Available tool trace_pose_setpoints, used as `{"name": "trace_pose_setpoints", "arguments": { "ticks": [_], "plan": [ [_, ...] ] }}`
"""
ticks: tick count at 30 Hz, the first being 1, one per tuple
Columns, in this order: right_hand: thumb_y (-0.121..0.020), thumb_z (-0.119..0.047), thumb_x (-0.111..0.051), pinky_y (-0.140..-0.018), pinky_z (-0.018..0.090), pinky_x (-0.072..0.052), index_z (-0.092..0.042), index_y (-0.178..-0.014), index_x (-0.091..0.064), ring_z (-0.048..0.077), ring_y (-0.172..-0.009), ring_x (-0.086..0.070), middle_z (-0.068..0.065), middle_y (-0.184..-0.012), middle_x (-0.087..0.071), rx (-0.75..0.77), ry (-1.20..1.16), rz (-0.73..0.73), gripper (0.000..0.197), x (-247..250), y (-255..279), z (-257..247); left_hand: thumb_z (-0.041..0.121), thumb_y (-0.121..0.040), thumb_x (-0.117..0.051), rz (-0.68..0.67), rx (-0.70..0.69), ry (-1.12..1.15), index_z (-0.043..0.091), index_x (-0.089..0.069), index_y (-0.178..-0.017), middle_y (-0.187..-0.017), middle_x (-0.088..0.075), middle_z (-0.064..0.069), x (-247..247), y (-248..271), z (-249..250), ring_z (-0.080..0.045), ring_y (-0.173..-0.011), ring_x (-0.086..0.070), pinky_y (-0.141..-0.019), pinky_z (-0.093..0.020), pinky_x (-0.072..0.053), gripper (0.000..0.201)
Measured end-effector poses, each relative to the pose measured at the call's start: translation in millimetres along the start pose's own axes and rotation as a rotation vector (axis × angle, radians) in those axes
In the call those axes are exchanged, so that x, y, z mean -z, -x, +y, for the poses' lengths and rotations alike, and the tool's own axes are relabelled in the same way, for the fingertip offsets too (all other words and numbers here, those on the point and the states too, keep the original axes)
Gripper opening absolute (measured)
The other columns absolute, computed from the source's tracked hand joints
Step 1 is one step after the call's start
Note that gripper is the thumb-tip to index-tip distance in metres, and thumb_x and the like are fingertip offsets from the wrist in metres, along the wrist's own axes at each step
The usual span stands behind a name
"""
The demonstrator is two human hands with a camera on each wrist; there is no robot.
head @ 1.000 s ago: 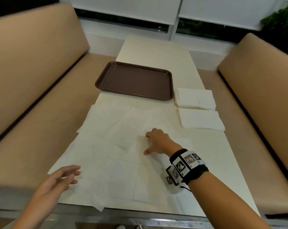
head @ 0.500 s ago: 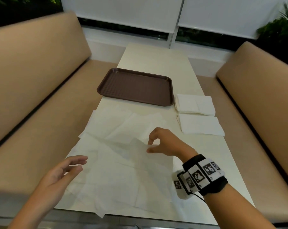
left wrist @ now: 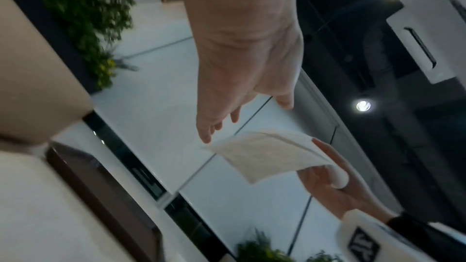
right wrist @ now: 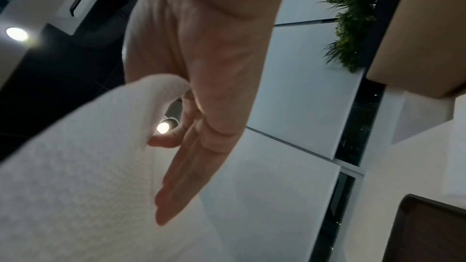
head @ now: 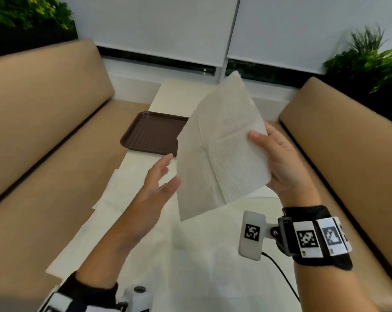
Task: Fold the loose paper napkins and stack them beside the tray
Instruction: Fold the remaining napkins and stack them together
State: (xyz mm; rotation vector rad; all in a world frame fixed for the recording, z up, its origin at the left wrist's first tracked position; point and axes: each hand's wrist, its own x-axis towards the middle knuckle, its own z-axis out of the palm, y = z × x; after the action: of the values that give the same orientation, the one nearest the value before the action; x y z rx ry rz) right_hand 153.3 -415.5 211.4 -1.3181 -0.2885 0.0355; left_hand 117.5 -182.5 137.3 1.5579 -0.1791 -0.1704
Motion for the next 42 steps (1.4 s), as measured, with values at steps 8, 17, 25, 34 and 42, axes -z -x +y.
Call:
{"name": "trace_pose_setpoints", "arguments": {
  "ticks": [8,17,25,34,42],
  "plan": [
    [-0.092,-0.019,-0.055,-0.083,0.037,-0.053,-0.002,-0.121,-0.053,0.024,-0.100,-0.063,0.014,-0.115,-0.065,-0.080,-0.026,0.186,0.033,-2.8,4.0,41.3,0.052,-0.075,-0.053,-0.071,0.198,0.685,0.013,-0.049,-0.134,-0.125,-0.056,-0.013,-46.3,-58.5,19.6,-0.026,-0.110,-0.054,-0.106,-0.045,-0.039,0.071],
    [-0.091,-0.014,-0.059,-0.068,0.025,-0.047,-0.017,-0.094,-0.053,0.017,-0.088,-0.060,0.002,-0.099,-0.063,-0.151,0.338,0.289,0.007,9.6,9.0,67.1,0.010,-0.095,-0.052,0.125,0.170,0.604,0.007,-0.058,-0.125,-0.118,-0.066,-0.011,-49.3,-81.3,6.1,-0.023,-0.098,-0.064,-0.085,-0.036,-0.054,0.030],
    [-0.068,-0.052,-0.073,-0.096,0.023,-0.038,-0.036,-0.130,-0.032,0.005,-0.121,-0.041,-0.009,-0.131,-0.044,0.015,0.645,0.339,0.076,12.0,-7.1,36.8,0.003,-0.082,-0.069,0.074,0.018,0.218,0.019,-0.063,-0.106,-0.102,-0.073,0.002,-41.3,-77.4,7.0,-0.016,-0.093,-0.070,-0.077,-0.031,-0.058,0.030],
    [-0.084,-0.028,-0.071,-0.072,0.031,-0.051,-0.013,-0.091,-0.070,0.013,-0.078,-0.065,0.005,-0.088,-0.070,-0.040,0.828,-0.026,0.016,12.8,-34.8,16.7,0.016,-0.081,-0.073,-0.122,0.045,-0.001,0.013,-0.070,-0.100,-0.095,-0.075,-0.004,-32.6,-68.1,14.4,-0.021,-0.083,-0.072,-0.078,-0.035,-0.057,0.020],
    [-0.084,-0.033,-0.071,-0.065,0.026,-0.045,-0.026,-0.072,-0.068,0.009,-0.068,-0.061,-0.009,-0.071,-0.066,-0.067,0.784,0.013,0.014,20.1,-30.1,23.5,0.026,-0.086,-0.067,-0.058,0.069,-0.043,0.016,-0.076,-0.091,-0.092,-0.075,-0.004,-26.2,-66.4,15.1,-0.020,-0.084,-0.071,-0.081,-0.034,-0.055,0.014]
  ]
}}
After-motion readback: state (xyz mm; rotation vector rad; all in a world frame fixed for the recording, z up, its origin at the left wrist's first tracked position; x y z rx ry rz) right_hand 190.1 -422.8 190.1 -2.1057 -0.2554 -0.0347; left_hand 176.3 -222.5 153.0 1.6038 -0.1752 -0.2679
